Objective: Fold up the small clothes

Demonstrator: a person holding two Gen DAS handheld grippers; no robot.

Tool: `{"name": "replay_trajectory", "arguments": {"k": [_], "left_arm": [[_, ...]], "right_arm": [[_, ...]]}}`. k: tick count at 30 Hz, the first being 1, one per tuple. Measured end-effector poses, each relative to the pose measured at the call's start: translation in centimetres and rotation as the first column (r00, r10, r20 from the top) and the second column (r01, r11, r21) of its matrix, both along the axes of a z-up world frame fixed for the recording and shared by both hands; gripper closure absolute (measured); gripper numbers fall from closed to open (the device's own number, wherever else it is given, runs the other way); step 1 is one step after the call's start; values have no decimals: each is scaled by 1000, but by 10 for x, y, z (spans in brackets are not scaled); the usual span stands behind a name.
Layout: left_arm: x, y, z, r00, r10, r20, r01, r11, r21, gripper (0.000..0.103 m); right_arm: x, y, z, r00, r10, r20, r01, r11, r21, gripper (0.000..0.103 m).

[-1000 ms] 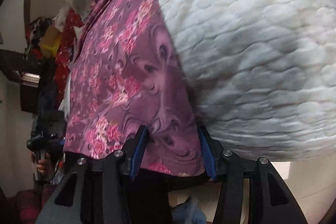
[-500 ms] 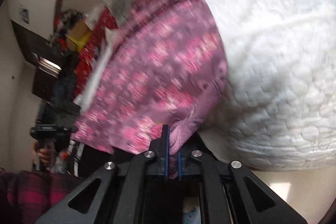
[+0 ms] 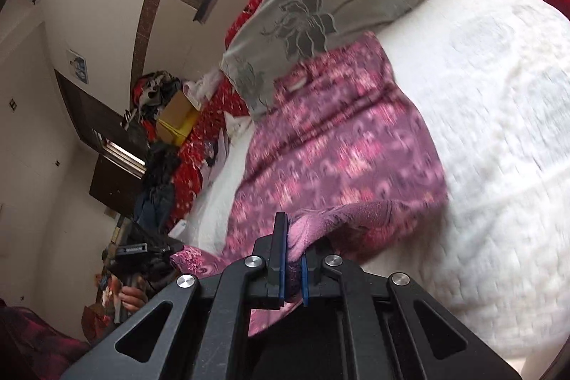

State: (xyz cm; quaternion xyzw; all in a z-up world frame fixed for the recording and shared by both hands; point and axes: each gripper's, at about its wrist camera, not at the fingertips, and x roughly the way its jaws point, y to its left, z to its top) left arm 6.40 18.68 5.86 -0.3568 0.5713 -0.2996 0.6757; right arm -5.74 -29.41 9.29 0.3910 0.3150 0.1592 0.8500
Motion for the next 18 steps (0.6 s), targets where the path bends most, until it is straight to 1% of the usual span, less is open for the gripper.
{"name": "replay_trajectory", "arguments": {"k": [4,7,13,16,18], "left_arm": [[32,7,7,995,88,54,-87,996,-25,99],[59,6,12,986,129,103,-129,992,-13,99],[126,-10,12,974,162,158,-162,987,-11,99],[164,-18,9,967,189,170,-187,982,-27,99],[192,-24,4,964,206,170,-206,978,-22,99]], "right_arm": [[38,-7,10,999,-24,28,24,1000,12,98],[69,-13,14,999,-38,36,37,999,17,98],[145,-29,14,996,-82,26,81,996,19,98],[180,-41,10,992,-123,25,122,991,48,98],[200,-51,6,988,-153,19,151,986,64,98]]}}
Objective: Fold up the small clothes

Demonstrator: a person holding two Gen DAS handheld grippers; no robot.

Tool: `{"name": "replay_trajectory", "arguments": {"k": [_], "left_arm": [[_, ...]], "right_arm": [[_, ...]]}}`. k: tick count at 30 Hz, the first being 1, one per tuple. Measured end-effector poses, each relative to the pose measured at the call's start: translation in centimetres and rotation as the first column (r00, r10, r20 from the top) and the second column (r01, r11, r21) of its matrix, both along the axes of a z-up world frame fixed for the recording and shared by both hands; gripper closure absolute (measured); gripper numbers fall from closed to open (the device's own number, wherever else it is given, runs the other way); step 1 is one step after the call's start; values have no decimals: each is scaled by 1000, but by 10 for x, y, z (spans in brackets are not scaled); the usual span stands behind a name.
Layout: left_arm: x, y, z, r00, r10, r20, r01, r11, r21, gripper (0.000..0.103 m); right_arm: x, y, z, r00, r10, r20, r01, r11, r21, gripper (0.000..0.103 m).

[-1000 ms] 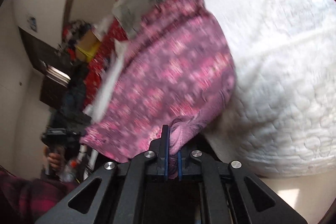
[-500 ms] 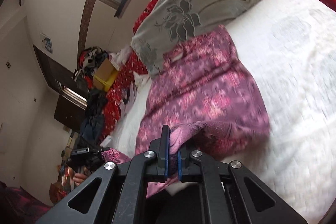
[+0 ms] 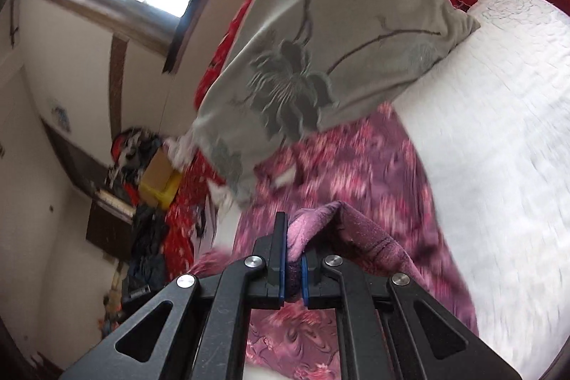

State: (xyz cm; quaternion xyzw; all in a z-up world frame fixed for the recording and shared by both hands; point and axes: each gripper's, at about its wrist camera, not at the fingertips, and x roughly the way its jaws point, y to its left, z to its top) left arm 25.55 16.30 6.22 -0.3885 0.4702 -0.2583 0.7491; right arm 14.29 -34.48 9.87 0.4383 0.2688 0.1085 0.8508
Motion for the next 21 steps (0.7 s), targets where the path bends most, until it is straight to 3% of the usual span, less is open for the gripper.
{"name": "replay_trajectory", "arguments": {"k": [8,11,13,15,16,18,20,21], "left_arm": [[97,-20,-29,997,57,-44,-55,998,36,99],[119,-27,-52,991,70,-114,-61,995,75,99],[127,-27,-67,980,67,-185,-51,995,89,99],[129,-19,-75,970,67,-234,-62,998,26,99],[128,-13,-74,968,61,-245,-68,997,-22,99],[125,-2,-68,971,56,-234,-77,994,-83,94],[120,14,-52,977,101,-188,-121,988,-98,78],[117,20,-45,979,118,-165,-138,983,-117,66]], "right_arm": [[90,-30,-24,991,-123,-57,124,992,14,98],[113,-35,-40,980,-166,-105,168,986,12,97],[127,-36,-55,965,-177,-191,178,984,-15,92],[133,-37,-63,948,-179,-262,180,984,-21,92],[131,-38,-60,951,-178,-254,181,983,-12,90],[118,-42,-49,966,-176,-187,182,983,16,78],[97,-52,-37,973,-206,-104,212,976,44,50],[87,-56,-34,971,-225,-76,230,972,53,46]]}}
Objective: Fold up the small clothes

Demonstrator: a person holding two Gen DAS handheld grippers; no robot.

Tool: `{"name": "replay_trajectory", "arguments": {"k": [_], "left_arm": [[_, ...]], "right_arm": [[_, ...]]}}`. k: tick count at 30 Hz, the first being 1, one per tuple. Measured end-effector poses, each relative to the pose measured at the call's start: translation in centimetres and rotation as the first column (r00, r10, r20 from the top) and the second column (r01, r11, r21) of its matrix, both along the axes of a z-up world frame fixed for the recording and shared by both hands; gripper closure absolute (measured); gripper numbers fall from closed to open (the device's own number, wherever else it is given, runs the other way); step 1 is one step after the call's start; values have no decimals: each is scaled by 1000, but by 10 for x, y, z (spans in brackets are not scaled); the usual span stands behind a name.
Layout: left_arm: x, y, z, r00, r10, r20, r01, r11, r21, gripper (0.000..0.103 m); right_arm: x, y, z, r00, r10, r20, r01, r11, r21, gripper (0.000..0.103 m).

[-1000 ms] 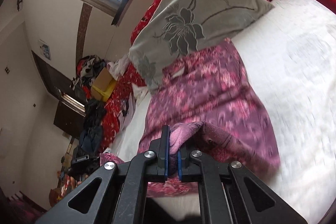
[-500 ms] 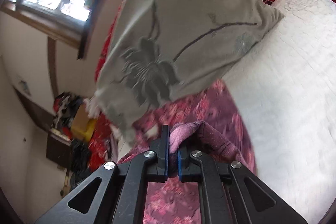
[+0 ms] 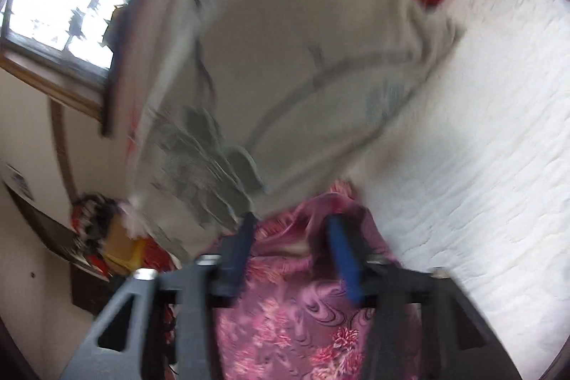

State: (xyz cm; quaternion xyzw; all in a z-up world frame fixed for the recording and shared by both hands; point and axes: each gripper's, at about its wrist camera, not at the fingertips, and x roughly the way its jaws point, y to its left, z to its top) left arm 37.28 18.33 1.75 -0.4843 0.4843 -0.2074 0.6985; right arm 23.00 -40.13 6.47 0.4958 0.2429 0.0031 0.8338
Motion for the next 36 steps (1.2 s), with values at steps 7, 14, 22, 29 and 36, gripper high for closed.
{"name": "replay_trajectory", "arguments": {"k": [7,14,22,29,36], "left_arm": [[-27,-33,12,989,-134,63,126,985,117,60],[-40,-82,-20,969,-244,30,215,902,374,61],[-56,-55,-2,972,-234,12,218,920,327,64],[-109,-78,-15,948,-317,37,257,829,496,46],[-135,-65,20,936,-343,72,262,822,506,45]], "right_arm": [[4,13,-16,970,43,-239,-96,972,-213,46],[31,46,-3,980,17,-199,-89,928,-362,97],[17,29,-15,953,-56,-297,-55,934,-354,88],[-10,79,-30,921,172,-349,-303,878,-369,78],[-48,85,1,929,131,-347,-290,841,-458,72]]}}
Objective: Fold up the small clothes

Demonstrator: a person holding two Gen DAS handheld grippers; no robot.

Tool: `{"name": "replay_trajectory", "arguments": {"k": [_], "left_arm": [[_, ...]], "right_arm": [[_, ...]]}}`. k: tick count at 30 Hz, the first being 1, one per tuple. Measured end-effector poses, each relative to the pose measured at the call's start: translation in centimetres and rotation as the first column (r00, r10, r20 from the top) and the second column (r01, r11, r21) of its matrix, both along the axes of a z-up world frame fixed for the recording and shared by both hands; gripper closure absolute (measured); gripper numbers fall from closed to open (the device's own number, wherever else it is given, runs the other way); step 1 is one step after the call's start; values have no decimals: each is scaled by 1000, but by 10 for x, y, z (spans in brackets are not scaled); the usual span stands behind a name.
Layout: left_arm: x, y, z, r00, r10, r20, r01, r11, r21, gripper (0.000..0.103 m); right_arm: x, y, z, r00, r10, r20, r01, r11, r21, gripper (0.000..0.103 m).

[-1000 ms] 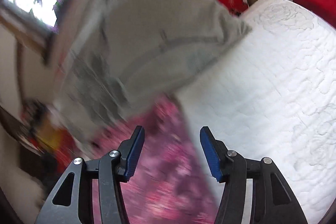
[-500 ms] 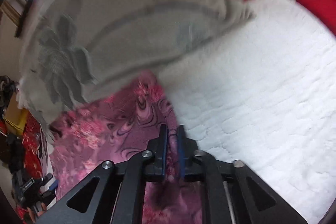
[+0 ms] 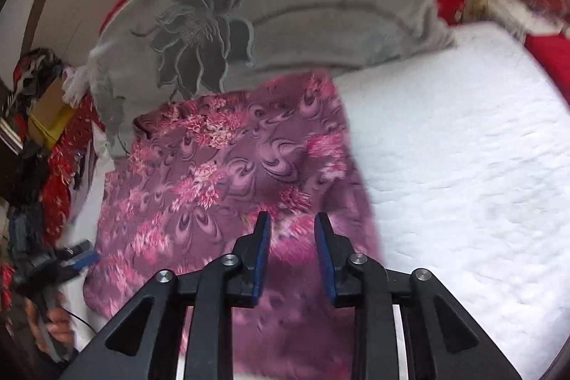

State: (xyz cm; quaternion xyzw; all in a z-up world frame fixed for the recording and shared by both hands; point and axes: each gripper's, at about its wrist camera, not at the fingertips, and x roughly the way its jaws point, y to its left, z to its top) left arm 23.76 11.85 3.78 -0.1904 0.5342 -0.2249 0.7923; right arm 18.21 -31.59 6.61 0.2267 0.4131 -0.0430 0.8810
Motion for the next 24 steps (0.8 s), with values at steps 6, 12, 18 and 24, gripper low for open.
{"name": "replay_trajectory", "arguments": {"k": [6,12,18,24], "left_arm": [[-18,-22,-35,999,-45,-13,46,992,114,41],[-32,-44,-15,998,-70,-3,69,977,201,40],[-36,-47,-25,998,-60,14,54,963,263,39],[-34,-48,-26,998,-66,10,60,957,283,33]], "right_arm": [[-40,-6,-46,987,-37,-158,36,999,-10,66],[-53,5,-29,993,-77,-86,71,995,-67,68],[-50,25,-31,994,-46,-98,32,989,-142,65],[-44,23,-38,981,-69,-180,42,988,-148,65]]}}
